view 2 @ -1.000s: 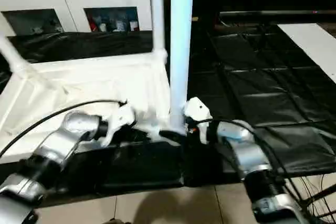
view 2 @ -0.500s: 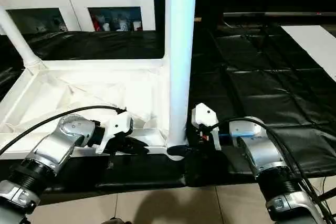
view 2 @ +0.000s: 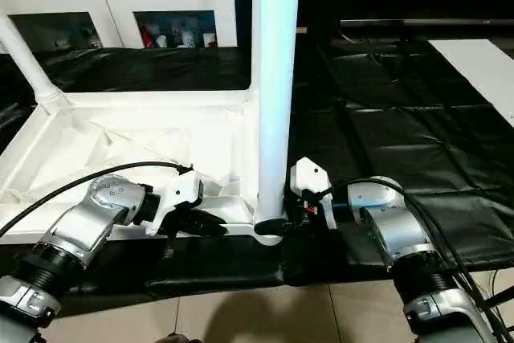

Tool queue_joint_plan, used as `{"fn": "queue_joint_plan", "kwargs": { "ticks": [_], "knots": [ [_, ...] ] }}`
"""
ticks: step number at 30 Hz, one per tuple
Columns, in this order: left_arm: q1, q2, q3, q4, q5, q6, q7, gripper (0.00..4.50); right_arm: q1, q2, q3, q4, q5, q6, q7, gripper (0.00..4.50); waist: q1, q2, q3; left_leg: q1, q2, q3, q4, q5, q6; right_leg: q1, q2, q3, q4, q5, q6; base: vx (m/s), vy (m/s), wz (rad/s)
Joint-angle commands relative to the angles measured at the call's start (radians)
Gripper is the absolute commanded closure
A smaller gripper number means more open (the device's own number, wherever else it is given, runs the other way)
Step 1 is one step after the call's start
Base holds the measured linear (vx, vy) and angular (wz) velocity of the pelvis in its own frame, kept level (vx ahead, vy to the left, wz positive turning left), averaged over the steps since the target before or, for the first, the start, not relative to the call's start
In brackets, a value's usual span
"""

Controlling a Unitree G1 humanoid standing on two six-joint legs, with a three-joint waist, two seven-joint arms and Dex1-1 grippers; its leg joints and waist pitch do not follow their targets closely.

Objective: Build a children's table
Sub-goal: Rotate leg to tighten

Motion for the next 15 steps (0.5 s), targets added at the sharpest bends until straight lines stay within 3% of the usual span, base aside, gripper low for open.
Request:
{"fn": "queue_joint_plan", "kwargs": {
  "ticks": [1,6,12,15],
  "knots": [
    [0.007,0.003,-0.02,-0.021,-0.007,0.001,-0.02,4.5,-0.009,-0.002,0.01,0.017,-0.019,-0.004,0.002,2.0,0.0,-0.016,-0.063,0.019,0.042,-0.019,-0.07,-0.262,0.052,0.037,-0.05,0.03,-0.07,-0.261,-0.238,0.0,0.0,0.0],
    [0.002,-0.008,-0.01,0.0,0.008,-0.007,0.028,4.5,0.001,0.021,-0.007,0.034,-0.035,-0.005,-0.082,2.01,-0.001,-0.017,-0.063,0.019,0.041,-0.018,-0.069,-0.262,0.05,0.038,-0.049,0.03,-0.069,-0.247,-0.243,0.0,0.0,0.0],
    [-0.057,-0.079,0.031,0.115,0.039,-0.01,0.2,4.5,-0.009,0.141,-0.094,0.11,-0.033,0.069,-0.377,2.01,-0.023,-0.018,-0.059,0.022,0.035,-0.026,-0.078,-0.332,-0.001,0.035,-0.05,0.028,-0.083,-0.373,-0.199,0.0,0.0,0.0],
    [-0.11,-0.13,0.048,0.194,0.053,-0.011,0.299,4.5,-0.009,0.23,-0.137,0.124,-0.033,0.112,-0.566,2.01,-0.034,-0.018,-0.059,0.025,0.031,-0.025,-0.078,-0.348,-0.007,0.029,-0.049,0.03,-0.087,-0.379,-0.191,0.0,0.0,0.0]
  ]
}}
